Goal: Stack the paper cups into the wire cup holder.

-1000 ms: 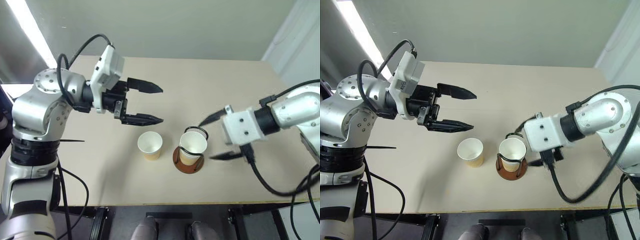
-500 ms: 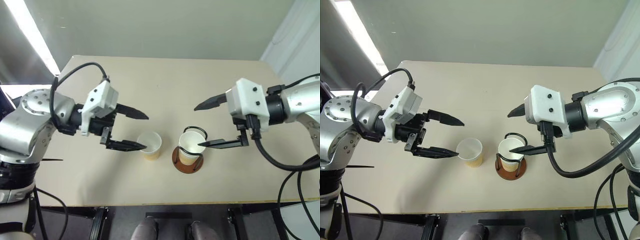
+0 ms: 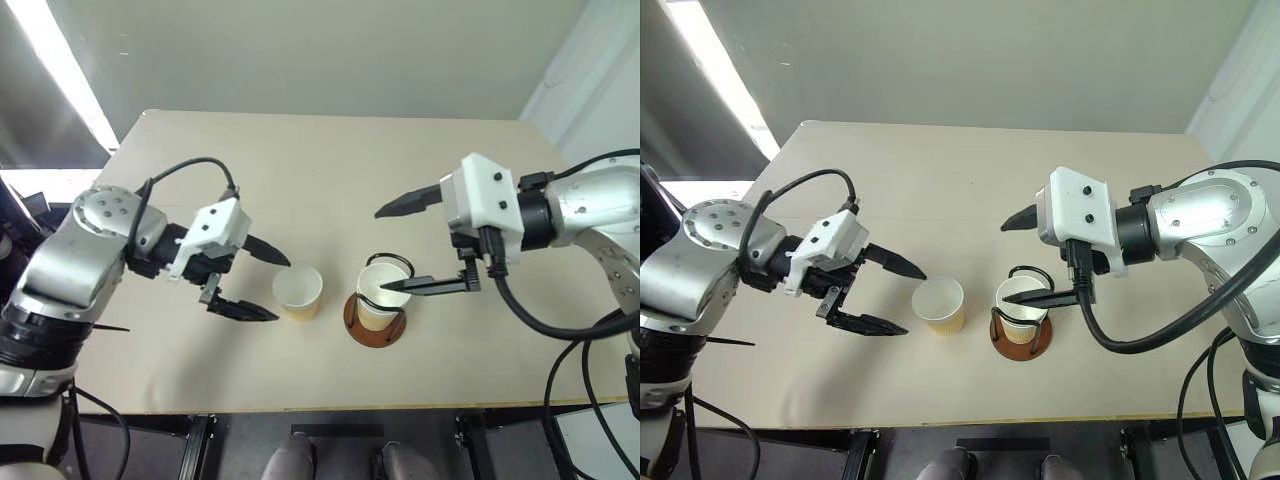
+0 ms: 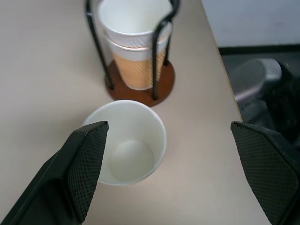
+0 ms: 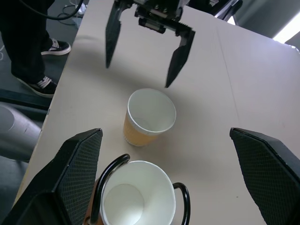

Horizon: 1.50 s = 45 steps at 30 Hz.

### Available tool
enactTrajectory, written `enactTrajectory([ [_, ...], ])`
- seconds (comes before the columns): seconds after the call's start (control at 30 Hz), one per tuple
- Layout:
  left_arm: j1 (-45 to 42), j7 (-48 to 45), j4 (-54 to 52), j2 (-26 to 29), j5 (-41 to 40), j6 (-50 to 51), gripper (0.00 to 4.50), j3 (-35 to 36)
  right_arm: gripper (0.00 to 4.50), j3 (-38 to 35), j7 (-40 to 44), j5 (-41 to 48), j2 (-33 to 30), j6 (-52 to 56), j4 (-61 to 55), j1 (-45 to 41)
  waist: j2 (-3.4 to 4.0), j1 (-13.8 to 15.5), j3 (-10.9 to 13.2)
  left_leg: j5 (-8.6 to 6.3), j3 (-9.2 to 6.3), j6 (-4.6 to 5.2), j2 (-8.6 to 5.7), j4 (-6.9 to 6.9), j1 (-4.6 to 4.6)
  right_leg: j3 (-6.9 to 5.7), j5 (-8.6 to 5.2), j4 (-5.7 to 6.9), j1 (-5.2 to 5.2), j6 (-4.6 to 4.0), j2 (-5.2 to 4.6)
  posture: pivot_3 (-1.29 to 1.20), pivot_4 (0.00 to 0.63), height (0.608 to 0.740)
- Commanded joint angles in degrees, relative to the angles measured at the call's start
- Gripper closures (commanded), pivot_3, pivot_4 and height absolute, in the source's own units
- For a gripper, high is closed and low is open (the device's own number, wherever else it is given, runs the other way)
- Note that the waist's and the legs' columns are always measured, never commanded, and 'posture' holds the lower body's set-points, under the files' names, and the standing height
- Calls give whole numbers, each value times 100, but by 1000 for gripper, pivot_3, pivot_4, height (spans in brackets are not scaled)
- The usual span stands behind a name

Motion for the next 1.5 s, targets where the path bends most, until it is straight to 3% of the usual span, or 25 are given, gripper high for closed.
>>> enactTrajectory([
  [0.03,-266,-217,179,-70,449,-606,0,-192,54,-78,-104,-26,-36,-93,-142,17,0,1,0,0,-1,0,0,0,0,0,0,1,0,0,0,0,150,740],
  [0.37,-373,-309,243,-237,590,-959,0,-345,54,-27,-143,-73,-36,-144,-94,22,0,-6,0,0,0,0,1,-3,-6,0,1,1,-7,-2,-1,0,150,740],
  [0.57,-269,-316,22,-21,322,-874,0,-465,54,-50,-97,-42,-74,-132,-106,34,0,-7,0,0,1,0,1,-3,-7,0,1,1,-8,-1,-1,0,150,740],
  [0.77,-172,-316,119,173,601,-1320,0,-689,54,-160,-23,156,-92,-82,-176,59,0,-8,0,0,1,0,1,-2,-7,0,1,1,-9,-1,-1,0,150,740],
  [1.2,-202,-316,390,106,775,-1652,0,-863,54,-921,-209,1886,-330,947,-665,183,0,-8,0,0,1,-2,1,-4,-9,0,-1,2,-11,-5,0,0,150,740],
  [1.5,-156,-316,497,-24,900,-1930,0,-1028,54,-979,-561,2170,-472,1043,-790,320,0,-8,-1,-1,1,-3,2,-3,-9,0,-1,3,-12,-5,-1,0,150,740],
])
